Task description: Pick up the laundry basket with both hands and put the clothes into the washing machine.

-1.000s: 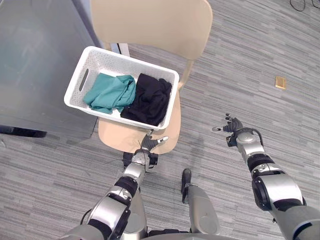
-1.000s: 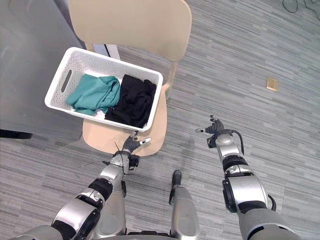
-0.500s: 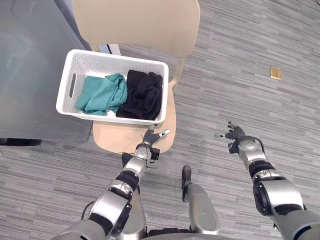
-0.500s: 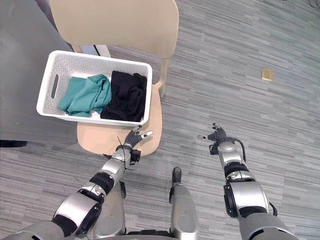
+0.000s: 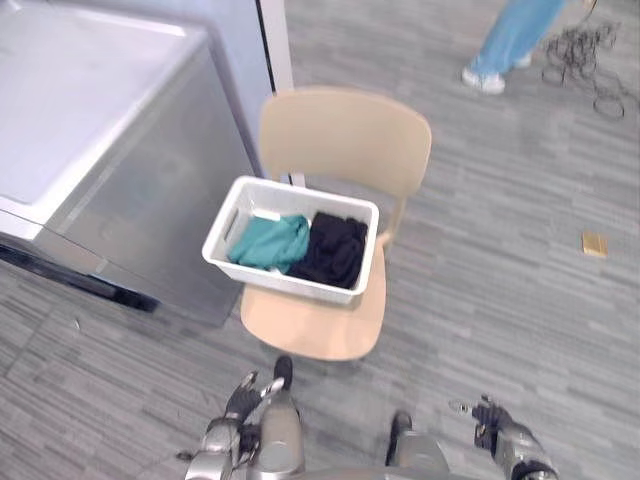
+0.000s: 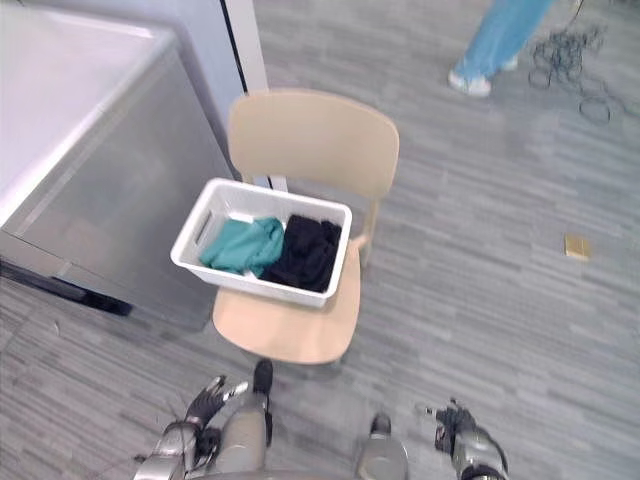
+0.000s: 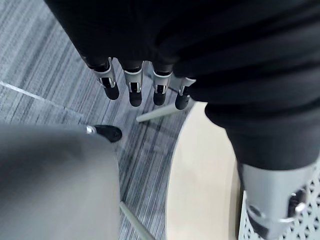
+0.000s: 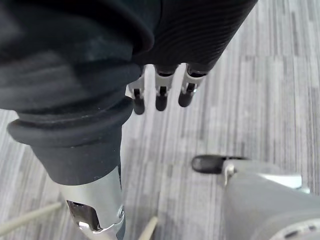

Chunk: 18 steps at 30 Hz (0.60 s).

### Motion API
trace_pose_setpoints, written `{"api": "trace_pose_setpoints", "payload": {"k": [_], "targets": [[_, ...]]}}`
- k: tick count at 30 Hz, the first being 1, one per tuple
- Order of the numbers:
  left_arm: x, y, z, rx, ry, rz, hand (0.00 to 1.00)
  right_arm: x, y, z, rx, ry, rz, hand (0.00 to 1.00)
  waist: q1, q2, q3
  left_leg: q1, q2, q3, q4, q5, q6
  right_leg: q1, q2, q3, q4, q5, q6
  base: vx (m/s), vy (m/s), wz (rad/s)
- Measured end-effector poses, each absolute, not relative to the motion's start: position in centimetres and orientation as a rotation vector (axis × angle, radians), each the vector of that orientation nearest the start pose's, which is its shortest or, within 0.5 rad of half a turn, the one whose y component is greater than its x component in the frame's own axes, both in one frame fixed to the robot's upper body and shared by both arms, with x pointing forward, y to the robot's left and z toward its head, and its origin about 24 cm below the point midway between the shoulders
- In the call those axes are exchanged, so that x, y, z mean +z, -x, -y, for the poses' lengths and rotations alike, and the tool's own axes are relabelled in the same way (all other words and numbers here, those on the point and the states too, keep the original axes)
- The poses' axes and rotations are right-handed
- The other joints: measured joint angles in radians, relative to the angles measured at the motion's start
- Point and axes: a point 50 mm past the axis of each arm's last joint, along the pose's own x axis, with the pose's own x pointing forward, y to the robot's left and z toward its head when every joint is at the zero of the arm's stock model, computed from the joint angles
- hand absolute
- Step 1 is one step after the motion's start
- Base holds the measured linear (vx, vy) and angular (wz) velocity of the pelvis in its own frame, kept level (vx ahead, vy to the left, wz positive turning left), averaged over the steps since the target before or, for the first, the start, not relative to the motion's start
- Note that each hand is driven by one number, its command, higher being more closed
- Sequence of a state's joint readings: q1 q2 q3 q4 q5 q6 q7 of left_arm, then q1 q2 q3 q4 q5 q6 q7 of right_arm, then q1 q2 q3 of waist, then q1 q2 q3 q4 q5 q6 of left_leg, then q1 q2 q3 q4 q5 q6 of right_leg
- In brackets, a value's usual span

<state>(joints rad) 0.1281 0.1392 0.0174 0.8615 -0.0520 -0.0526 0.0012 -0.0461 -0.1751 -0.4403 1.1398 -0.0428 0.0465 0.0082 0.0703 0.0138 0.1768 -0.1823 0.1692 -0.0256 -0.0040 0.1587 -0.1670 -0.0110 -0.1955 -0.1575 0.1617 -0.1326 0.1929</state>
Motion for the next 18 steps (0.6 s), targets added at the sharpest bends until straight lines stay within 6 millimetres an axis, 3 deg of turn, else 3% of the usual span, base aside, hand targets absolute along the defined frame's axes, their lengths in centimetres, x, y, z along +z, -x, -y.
{"api": "trace_pose_setpoints", "payload": {"k": [4, 7, 12, 18], "targets": [[-16.0, -6.7, -21.5, 0.329, 0.043, -1.104, 0.00, -16.3, -8.1, 23.5, -0.493, -0.201, -1.169, 0.00, 0.000, 0.001, -0.109, 0.057, 0.003, 0.010, -0.079, 0.020, -0.003, 0.026, 0.002, -0.003, -0.026, -0.002, -0.004, 0.06, -0.022, -0.03], [-16.7, -4.1, -21.9, 0.503, 0.135, -1.192, 0.00, -16.9, -6.9, 21.5, -0.548, -0.322, -1.189, 0.00, 0.000, -0.008, -0.136, 0.092, 0.003, 0.037, -0.090, 0.024, -0.003, 0.053, -0.001, 0.004, -0.035, -0.001, -0.003, 0.06, -0.011, -0.10], [-16.9, -2.5, -21.9, 0.615, 0.203, -1.226, 0.00, -17.1, -6.3, 20.8, -0.646, -0.447, -1.173, 0.00, 0.001, -0.016, -0.152, 0.130, 0.003, 0.080, -0.091, 0.019, 0.000, 0.069, -0.005, 0.038, -0.042, -0.001, -0.003, 0.02, -0.003, -0.20], [-17.1, -2.0, -21.5, 0.630, 0.222, -1.245, 0.00, -17.2, -5.7, 20.7, -0.625, -0.417, -1.202, 0.00, -0.004, 0.000, -0.156, 0.163, 0.002, 0.055, -0.090, 0.011, 0.001, 0.101, -0.003, 0.034, -0.027, -0.011, -0.004, -0.01, -0.019, 0.03]]}}
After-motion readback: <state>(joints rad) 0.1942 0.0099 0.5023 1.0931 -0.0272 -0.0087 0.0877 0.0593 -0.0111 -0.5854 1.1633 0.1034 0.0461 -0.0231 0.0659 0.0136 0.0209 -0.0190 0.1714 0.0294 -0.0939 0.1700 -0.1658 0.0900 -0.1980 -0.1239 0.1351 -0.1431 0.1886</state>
